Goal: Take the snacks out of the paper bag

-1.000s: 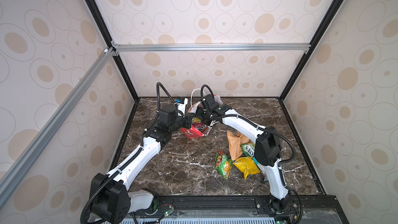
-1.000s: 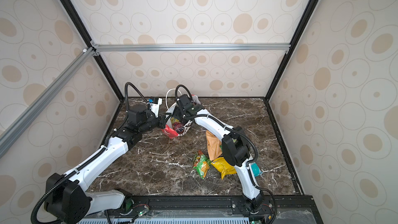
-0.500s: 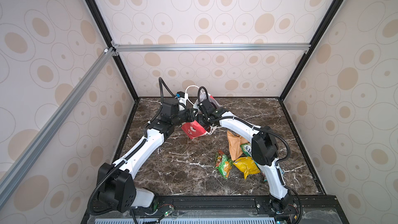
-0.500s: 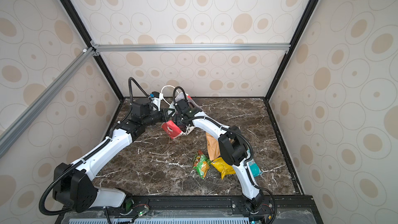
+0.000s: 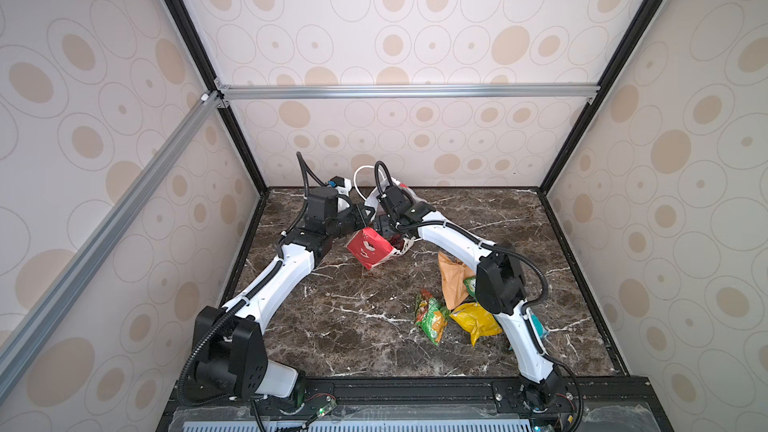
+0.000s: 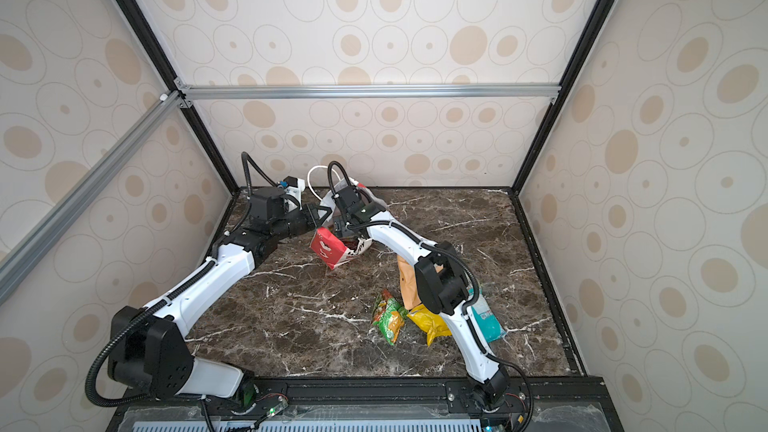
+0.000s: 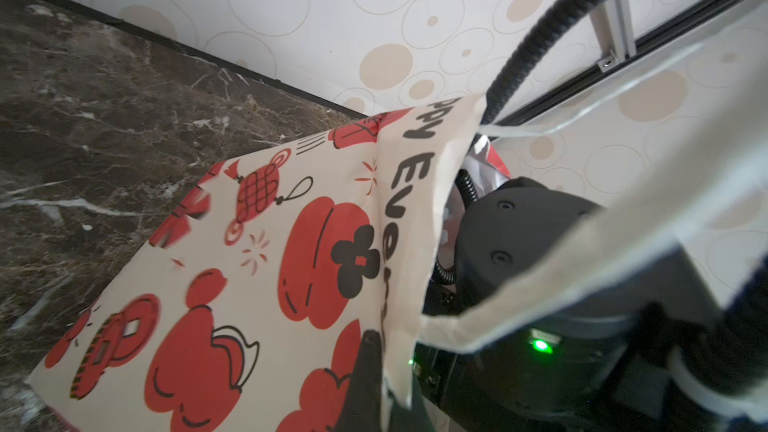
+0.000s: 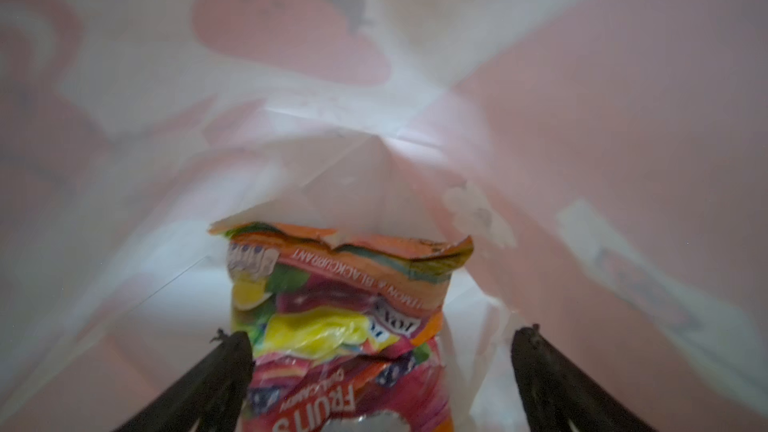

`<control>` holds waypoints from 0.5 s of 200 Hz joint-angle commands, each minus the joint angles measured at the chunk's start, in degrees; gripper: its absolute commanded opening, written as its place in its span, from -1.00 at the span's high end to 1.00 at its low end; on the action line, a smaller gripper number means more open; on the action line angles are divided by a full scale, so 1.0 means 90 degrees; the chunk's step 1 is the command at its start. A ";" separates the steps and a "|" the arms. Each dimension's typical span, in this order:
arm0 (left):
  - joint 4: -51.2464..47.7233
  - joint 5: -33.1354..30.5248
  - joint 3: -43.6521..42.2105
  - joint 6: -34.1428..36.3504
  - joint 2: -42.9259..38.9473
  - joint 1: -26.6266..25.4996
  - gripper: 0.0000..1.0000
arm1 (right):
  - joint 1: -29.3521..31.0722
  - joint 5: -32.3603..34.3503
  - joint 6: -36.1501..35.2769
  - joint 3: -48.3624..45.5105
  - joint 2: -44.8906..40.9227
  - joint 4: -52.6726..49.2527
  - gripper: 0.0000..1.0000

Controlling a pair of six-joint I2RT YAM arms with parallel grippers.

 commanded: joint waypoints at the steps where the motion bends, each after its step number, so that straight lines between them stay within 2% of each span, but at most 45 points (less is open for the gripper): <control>1: 0.0045 -0.0113 0.0243 -0.0138 -0.0044 0.0086 1.00 | -0.0088 0.0206 -0.0177 0.0390 0.0547 -0.0339 -1.00; 51: -0.0189 -0.0396 0.0296 -0.0099 0.0198 0.0185 1.00 | -0.0085 -0.0549 0.0368 0.0562 0.1126 -0.0512 -0.93; 64: -0.0202 -0.0438 0.0310 -0.0084 0.0224 0.0216 0.87 | -0.0084 -0.0664 0.0420 0.0634 0.1271 -0.0666 -0.93; 79: -0.0189 -0.0436 0.0369 -0.0068 0.0257 0.0233 0.61 | -0.0089 -0.0729 0.0457 0.0770 0.1466 -0.0835 -0.92; 100: -0.0159 -0.0416 0.0505 0.0004 0.0329 0.0238 0.51 | -0.0089 -0.0843 0.0513 0.1044 0.1755 -0.0881 -0.88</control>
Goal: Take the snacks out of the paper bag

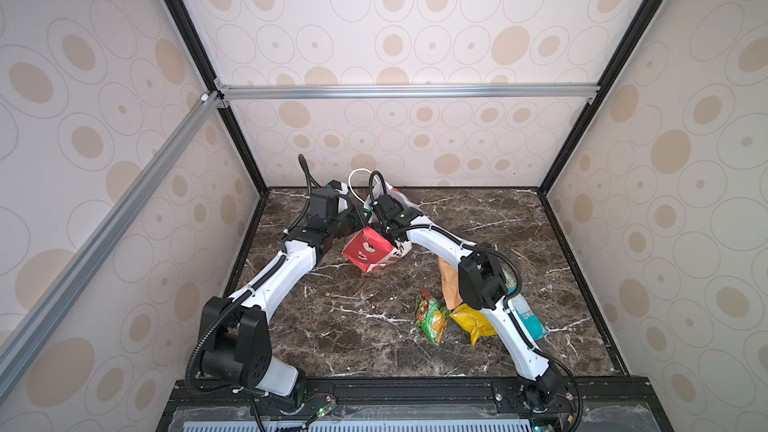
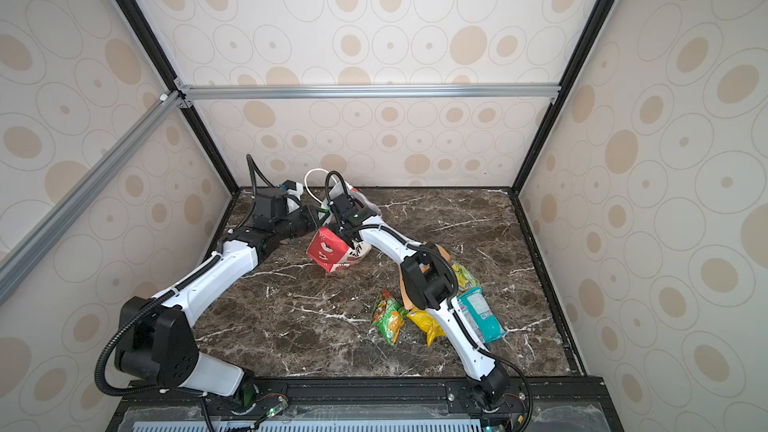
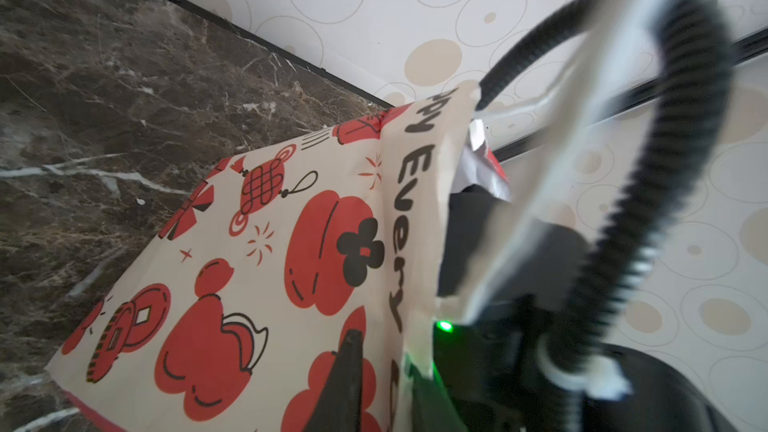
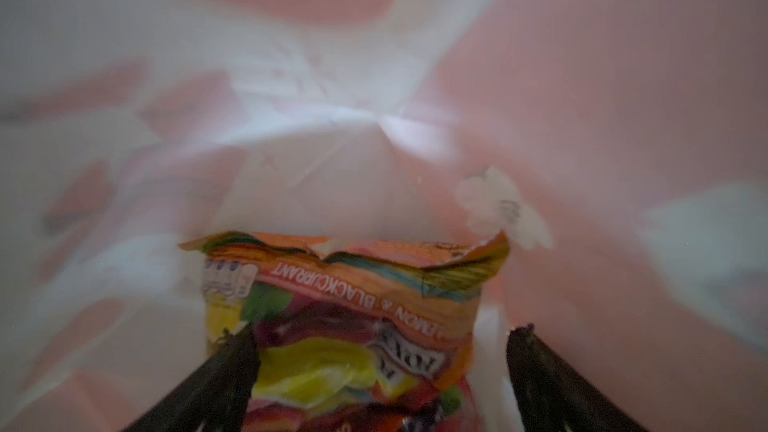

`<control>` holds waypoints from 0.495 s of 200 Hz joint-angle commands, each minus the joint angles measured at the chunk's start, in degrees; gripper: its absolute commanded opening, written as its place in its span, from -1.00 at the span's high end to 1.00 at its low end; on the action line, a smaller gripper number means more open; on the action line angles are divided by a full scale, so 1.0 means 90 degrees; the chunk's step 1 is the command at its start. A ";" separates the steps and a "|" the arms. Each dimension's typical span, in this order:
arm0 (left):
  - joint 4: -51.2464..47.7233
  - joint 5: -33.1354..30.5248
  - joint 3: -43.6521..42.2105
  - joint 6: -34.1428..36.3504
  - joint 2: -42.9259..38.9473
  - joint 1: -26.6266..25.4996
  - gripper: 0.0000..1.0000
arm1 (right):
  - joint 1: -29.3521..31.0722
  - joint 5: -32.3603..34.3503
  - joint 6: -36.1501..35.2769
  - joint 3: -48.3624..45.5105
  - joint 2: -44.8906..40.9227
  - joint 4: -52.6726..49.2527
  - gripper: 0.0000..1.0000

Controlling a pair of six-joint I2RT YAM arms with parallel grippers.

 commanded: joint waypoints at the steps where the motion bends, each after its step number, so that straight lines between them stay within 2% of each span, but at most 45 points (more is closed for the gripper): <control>1: 0.0021 -0.0084 0.0412 0.0049 0.0048 0.0105 0.51 | -0.0100 -0.0226 0.0168 0.0205 0.0620 -0.0709 -0.88; 17: 0.0052 -0.0060 0.0476 0.0097 0.0075 0.0105 0.42 | -0.0097 -0.0206 0.0318 0.0391 0.0809 -0.0777 -0.83; 48: 0.0034 -0.0066 0.0466 0.0135 0.0093 0.0112 0.40 | -0.0098 -0.0201 0.0518 0.0448 0.1010 -0.0838 -0.67; 81: 0.0041 -0.0071 0.0446 0.0195 0.0073 0.0132 0.27 | -0.0091 -0.0308 0.0495 0.0519 0.1170 -0.0861 -0.34; 99: 0.0055 -0.0057 0.0446 0.0248 0.0064 0.0144 0.20 | -0.0133 -0.0528 0.0473 0.0545 0.1188 -0.0800 -0.01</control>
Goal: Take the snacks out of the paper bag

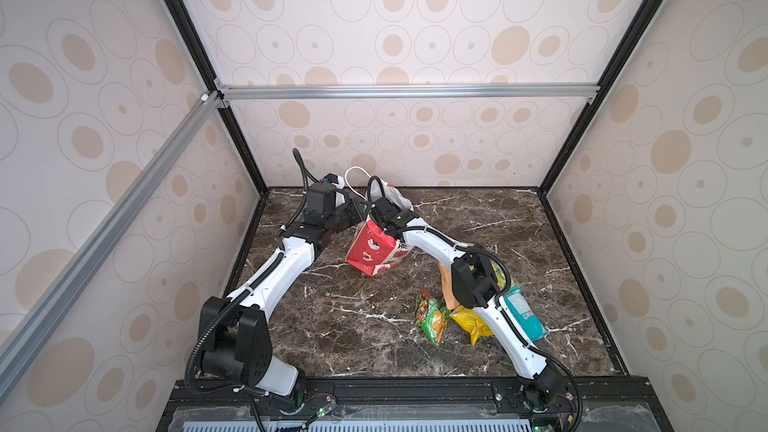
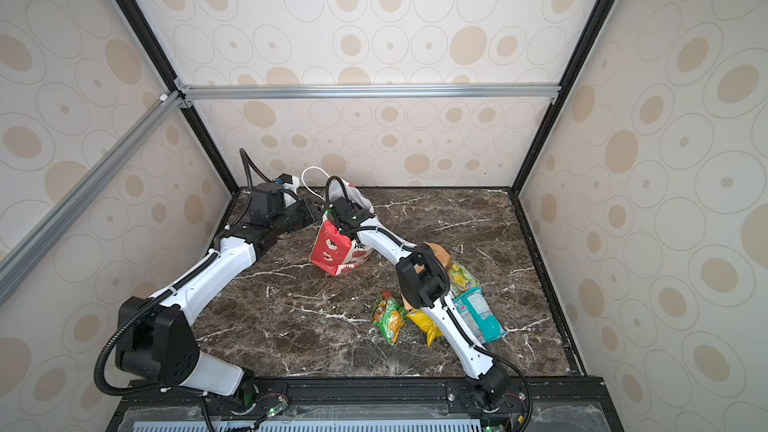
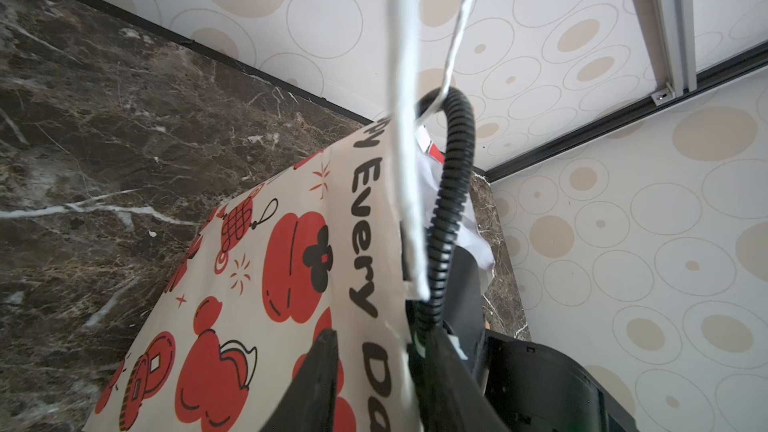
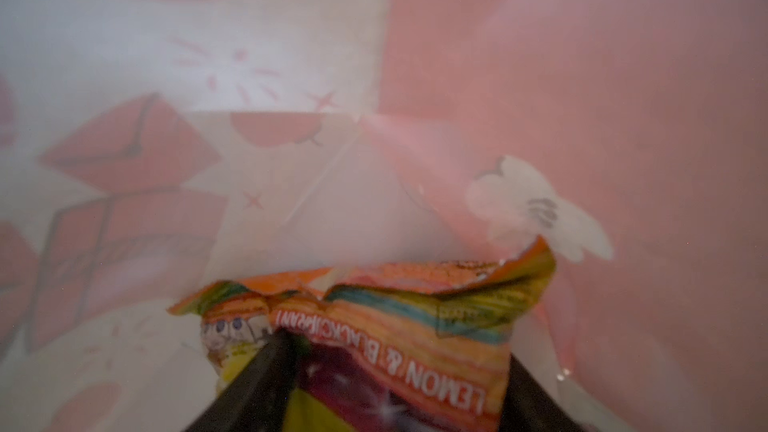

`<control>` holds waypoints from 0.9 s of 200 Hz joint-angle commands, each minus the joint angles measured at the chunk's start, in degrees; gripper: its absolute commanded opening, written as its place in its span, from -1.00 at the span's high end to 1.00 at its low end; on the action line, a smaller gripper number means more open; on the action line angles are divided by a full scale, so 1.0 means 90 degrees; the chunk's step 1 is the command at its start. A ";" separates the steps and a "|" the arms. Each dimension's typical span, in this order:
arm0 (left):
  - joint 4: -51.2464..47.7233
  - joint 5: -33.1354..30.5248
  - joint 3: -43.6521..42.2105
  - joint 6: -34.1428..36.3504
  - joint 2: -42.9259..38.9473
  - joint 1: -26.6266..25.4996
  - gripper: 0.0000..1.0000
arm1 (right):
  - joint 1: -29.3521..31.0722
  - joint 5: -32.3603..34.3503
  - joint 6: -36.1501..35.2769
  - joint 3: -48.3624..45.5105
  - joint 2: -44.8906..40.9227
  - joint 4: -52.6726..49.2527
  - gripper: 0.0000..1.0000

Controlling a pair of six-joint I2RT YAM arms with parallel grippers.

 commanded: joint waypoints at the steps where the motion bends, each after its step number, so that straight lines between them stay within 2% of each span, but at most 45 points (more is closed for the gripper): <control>1: 0.0058 -0.0014 0.0220 0.0168 0.0020 0.0061 0.20 | -0.0090 -0.0187 0.0056 -0.0116 0.0611 -0.0529 0.01; 18: 0.0093 0.0027 0.0205 0.0218 0.0020 0.0065 0.14 | -0.0153 -0.0398 0.0096 -0.0089 0.0603 -0.0552 0.33; 70: 0.0130 0.0116 0.0095 0.0238 -0.0019 0.0069 0.13 | -0.0231 -0.0664 -0.0075 -0.0113 0.0328 -0.0409 1.00; 112: 0.0549 0.0584 -0.0061 0.0067 0.0044 0.0065 0.27 | -0.0246 -0.0803 -0.0144 -0.0138 -0.0022 -0.0266 1.00; 161: 0.0027 0.0474 0.0007 0.0226 0.0164 0.0065 0.75 | -0.0299 -0.1212 0.0161 -0.0364 -0.0490 -0.0101 1.00; 180: -0.0094 0.0429 -0.0019 0.0261 0.0210 0.0067 0.88 | -0.0315 -0.1342 0.0233 -0.0414 -0.0683 -0.0044 1.00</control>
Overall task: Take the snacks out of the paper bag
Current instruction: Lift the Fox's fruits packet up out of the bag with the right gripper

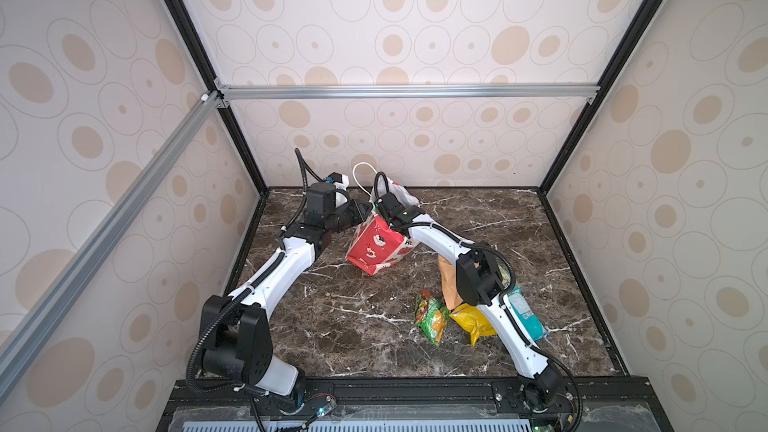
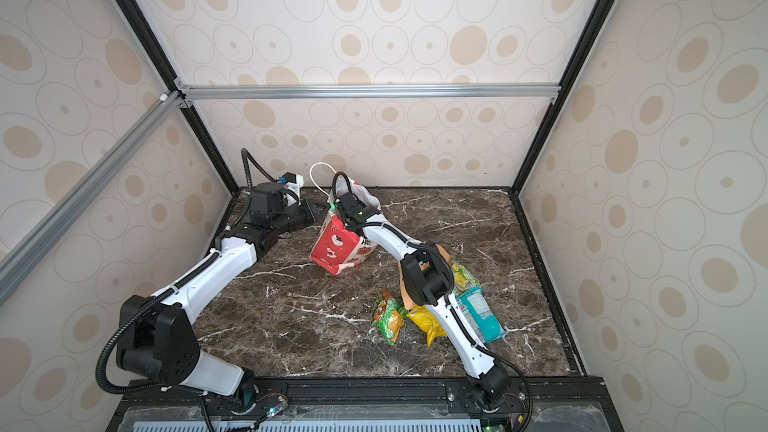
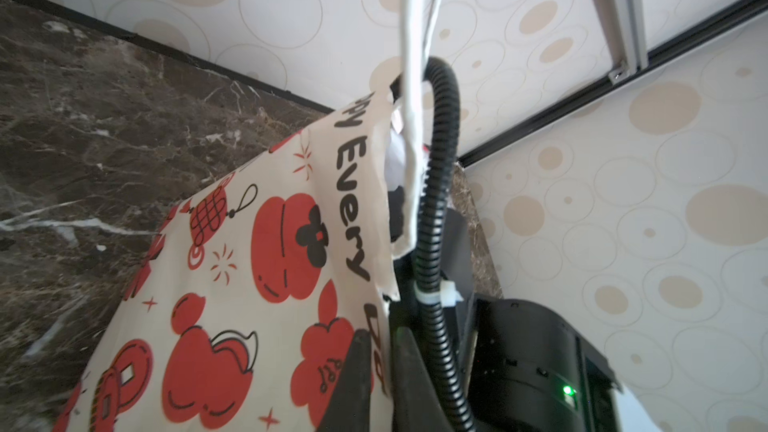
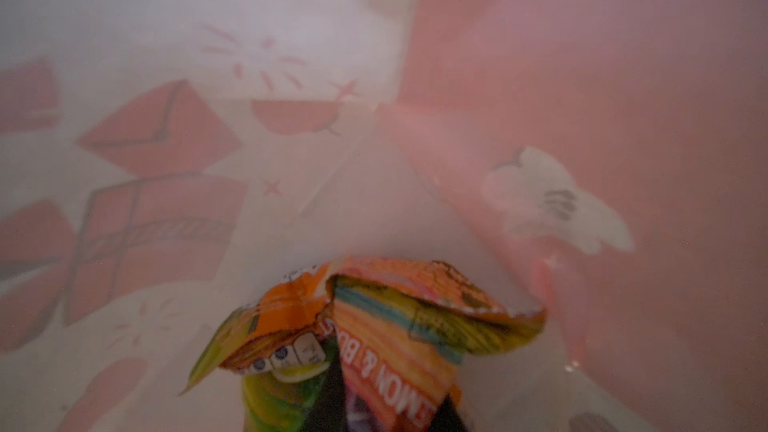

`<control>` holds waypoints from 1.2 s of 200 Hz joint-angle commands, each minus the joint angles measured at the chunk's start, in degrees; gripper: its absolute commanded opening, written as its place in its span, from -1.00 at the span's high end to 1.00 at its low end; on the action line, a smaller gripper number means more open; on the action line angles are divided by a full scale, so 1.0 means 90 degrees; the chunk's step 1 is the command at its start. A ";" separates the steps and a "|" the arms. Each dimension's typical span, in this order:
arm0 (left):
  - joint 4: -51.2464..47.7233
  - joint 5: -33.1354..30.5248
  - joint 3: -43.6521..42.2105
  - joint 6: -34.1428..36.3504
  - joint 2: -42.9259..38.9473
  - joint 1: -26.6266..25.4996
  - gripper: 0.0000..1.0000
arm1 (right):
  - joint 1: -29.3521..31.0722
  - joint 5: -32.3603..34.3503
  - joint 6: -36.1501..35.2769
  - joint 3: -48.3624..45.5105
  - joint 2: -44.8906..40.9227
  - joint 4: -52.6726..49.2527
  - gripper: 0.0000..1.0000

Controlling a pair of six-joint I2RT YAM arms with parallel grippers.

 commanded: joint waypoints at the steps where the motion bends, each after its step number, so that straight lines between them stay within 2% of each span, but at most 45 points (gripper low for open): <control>1: -0.0373 -0.0096 0.0040 0.0137 0.0144 0.0054 0.88 | -0.0074 -0.0332 0.0218 -0.0148 -0.0413 -0.0181 1.00; 21: -0.0443 -0.0121 0.0066 0.0163 0.0184 0.0053 1.00 | -0.0083 -0.0465 0.0296 -0.0206 -0.0614 -0.0099 1.00; 68: -0.0720 -0.0253 0.0224 0.0311 0.0286 0.0053 1.00 | -0.0101 -0.0598 0.0463 -0.0286 -0.1105 0.0065 1.00; 240: -0.0803 -0.0346 0.0477 0.0541 0.0479 0.0055 1.00 | -0.0395 -0.0189 0.0282 -0.0439 -0.2014 -0.0004 1.00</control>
